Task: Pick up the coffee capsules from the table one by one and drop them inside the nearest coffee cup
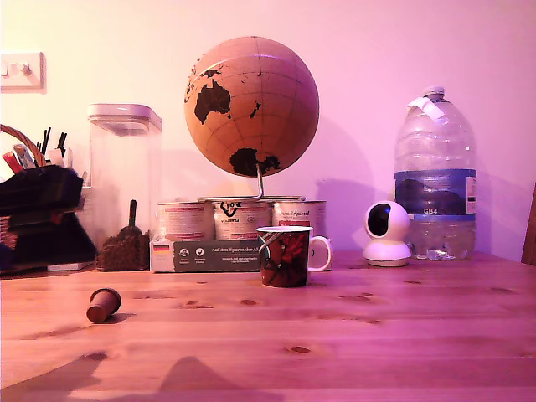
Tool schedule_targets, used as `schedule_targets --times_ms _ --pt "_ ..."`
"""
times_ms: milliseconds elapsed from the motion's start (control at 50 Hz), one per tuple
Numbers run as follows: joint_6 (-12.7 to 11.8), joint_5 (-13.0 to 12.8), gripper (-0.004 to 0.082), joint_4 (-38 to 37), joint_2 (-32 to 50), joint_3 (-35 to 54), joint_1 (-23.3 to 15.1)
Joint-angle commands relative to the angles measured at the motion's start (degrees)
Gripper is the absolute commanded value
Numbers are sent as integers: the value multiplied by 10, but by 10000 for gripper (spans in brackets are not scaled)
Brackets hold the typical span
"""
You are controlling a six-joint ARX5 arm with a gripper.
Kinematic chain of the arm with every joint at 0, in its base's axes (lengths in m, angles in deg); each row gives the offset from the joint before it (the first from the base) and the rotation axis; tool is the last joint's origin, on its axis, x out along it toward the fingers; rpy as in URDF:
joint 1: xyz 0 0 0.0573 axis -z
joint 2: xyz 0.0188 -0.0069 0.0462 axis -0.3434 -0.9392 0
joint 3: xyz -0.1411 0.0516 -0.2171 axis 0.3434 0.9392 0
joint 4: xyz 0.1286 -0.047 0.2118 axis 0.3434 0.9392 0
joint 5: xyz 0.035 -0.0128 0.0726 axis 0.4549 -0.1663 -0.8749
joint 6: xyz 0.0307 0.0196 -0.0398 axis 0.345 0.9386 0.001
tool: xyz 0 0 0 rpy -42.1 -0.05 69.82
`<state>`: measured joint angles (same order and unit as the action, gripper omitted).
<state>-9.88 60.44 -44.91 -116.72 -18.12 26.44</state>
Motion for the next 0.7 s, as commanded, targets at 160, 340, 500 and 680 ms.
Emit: schedule_targets --times_ms 160,340,500,680 --pt "7 16 634 -57 -52 8 -13" --pt "12 55 634 -85 -73 8 -36" --pt "7 88 634 -85 -76 8 -61" --pt "5 95 634 -94 -85 8 -84"
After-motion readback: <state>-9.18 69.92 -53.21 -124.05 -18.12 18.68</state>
